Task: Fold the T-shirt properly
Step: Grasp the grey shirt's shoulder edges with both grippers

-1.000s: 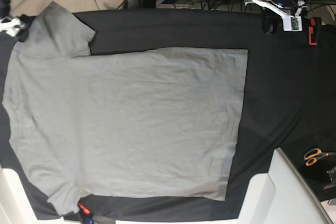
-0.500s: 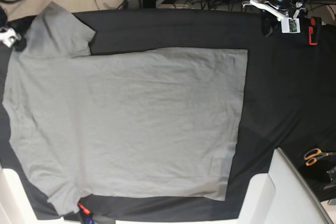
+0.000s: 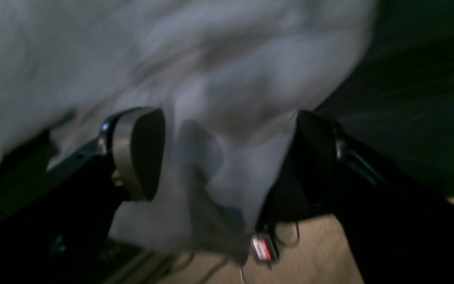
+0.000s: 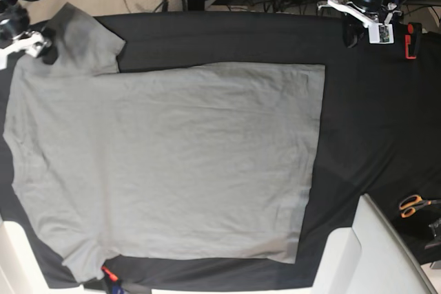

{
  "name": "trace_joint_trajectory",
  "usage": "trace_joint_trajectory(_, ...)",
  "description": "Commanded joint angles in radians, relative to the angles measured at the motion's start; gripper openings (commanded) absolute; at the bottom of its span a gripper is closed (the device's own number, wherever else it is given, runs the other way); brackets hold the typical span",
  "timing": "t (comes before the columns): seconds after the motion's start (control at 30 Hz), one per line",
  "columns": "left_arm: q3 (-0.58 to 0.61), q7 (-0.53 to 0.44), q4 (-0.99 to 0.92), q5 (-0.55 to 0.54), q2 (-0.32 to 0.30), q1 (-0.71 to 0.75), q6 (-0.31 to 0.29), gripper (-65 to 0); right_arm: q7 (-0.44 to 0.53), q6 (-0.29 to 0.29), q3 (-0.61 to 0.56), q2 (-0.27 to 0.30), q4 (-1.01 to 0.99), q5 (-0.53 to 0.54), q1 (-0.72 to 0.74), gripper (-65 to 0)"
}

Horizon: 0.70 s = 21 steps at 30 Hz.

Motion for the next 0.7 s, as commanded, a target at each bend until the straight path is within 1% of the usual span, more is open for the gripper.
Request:
trace_joint_trajectory(0.0, -0.004, -0.018, 0.012, -0.008, -0.009, 0.007, 0.001, -64.5, -0.065, 0.003, -0.005, -0.009, 0.013, -0.024, -0.015, -17.7)
trace_joint_trajectory(0.07, -0.004, -0.018, 0.012, -0.008, -0.009, -0.002, 0.001, -64.5, -0.085, 0.003, -0.005, -0.029, 0.034, -0.024, -0.017, -17.7)
trace_joint_trajectory(0.13, -0.004, -0.018, -0.002, -0.008, -0.009, -0.010, 0.001, -64.5, -0.095, 0.003, -0.005, -0.037, 0.042, -0.024, -0.017, -18.3)
trace_joint_trajectory(0.17, -0.004, -0.018, -0.011, -0.008, -0.009, -0.011, 0.001, -64.5, -0.096, 0.003, -0.005, -0.041, 0.039, -0.024, -0.017, -20.7)
trace_joint_trajectory(0.23, -0.004, -0.018, -0.025, -0.008, -0.009, -0.013, 0.001, -64.5, -0.095, 0.003, -0.005, -0.046, 0.039, -0.024, -0.017, -31.1)
trace_joint_trajectory(0.33, -0.004, -0.018, -0.033, -0.014, -0.007, -0.014, 0.001, -64.2, -0.095, 0.003, -0.005, -0.044, 0.039, -0.027, -0.012, -50.6)
trace_joint_trajectory(0.37, -0.002, -0.018, -0.037, -0.034, -0.007, -0.019, 0.001, -63.2, -0.095, 0.003, -0.005, -0.044, 0.039, -0.027, -0.012, -57.3)
trace_joint_trajectory(0.4, -0.002, -0.018, -0.042, -0.072, -0.007, -0.027, 0.000, -59.6, -0.096, 0.003, -0.005, -0.044, 0.039, -0.027, -0.012, -63.5)
trace_joint_trajectory(0.43, -0.002, -0.018, -0.057, -0.120, -0.009, -0.033, 0.000, -54.5, -0.096, 0.003, -0.005, -0.044, 0.039, -0.027, -0.012, -65.0)
trace_joint_trajectory(0.5, -0.002, -0.018, -0.085, -0.217, -0.018, -0.042, 0.000, -40.8, -0.096, 0.003, -0.005, -0.044, 0.039, -0.029, -0.012, -62.7)
trace_joint_trajectory(0.53, -0.002, -0.018, -0.099, -0.255, -0.019, -0.054, 0.000, -33.7, -0.096, 0.003, -0.006, -0.044, 0.039, -0.029, -0.012, -64.1)
trace_joint_trajectory(0.57, -0.002, -0.018, -0.113, -0.278, -0.023, -0.064, 0.000, -29.1, -0.096, 0.003, -0.006, -0.044, 0.039, -0.029, -0.012, -64.4)
trace_joint_trajectory(0.6, 0.001, -0.018, -0.129, -0.287, -0.024, -0.071, 0.000, -26.0, -0.096, 0.003, -0.006, -0.044, 0.039, -0.029, -0.012, -64.5)
trace_joint_trajectory(0.67, 0.042, -0.018, -0.162, -0.287, -0.024, -0.105, 0.000, -25.3, -0.096, 0.003, -0.006, -0.043, 0.039, -0.029, -0.014, -64.5)
